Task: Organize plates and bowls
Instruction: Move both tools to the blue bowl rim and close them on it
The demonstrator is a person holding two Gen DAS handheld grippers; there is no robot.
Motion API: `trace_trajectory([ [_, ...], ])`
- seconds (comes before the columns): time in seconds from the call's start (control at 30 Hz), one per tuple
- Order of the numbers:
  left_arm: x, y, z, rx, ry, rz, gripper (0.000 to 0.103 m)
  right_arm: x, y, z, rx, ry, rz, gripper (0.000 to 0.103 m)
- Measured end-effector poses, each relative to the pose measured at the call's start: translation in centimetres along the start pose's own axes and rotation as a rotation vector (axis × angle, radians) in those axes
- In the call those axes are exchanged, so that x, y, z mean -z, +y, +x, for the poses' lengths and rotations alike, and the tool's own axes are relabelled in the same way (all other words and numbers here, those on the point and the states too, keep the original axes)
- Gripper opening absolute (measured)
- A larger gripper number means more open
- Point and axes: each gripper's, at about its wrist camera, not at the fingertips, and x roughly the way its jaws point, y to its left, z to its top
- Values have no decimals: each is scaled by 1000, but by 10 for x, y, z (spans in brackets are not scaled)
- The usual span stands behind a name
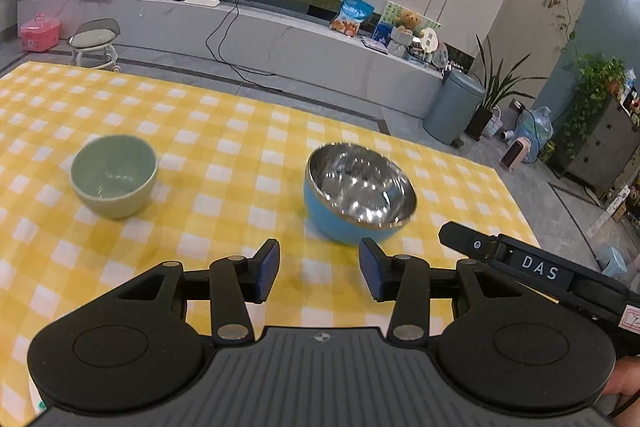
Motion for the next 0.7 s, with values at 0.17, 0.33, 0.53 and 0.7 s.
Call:
trace_trajectory([
  [0.17, -10, -2, 14, 3, -25, 21, 51, -10, -8, 19, 7, 9, 45, 48],
  [0.33, -22, -2, 33, -2, -20, 29, 51, -19, -10, 37, 22, 14, 49, 47],
  [0.53, -29, -6, 60, -4, 8, 68, 52, -27, -17, 57, 32, 31, 75, 47],
  [0.7, -35, -6, 80, 3, 43, 70, 58, -29, -29, 72, 45, 77, 133, 47],
])
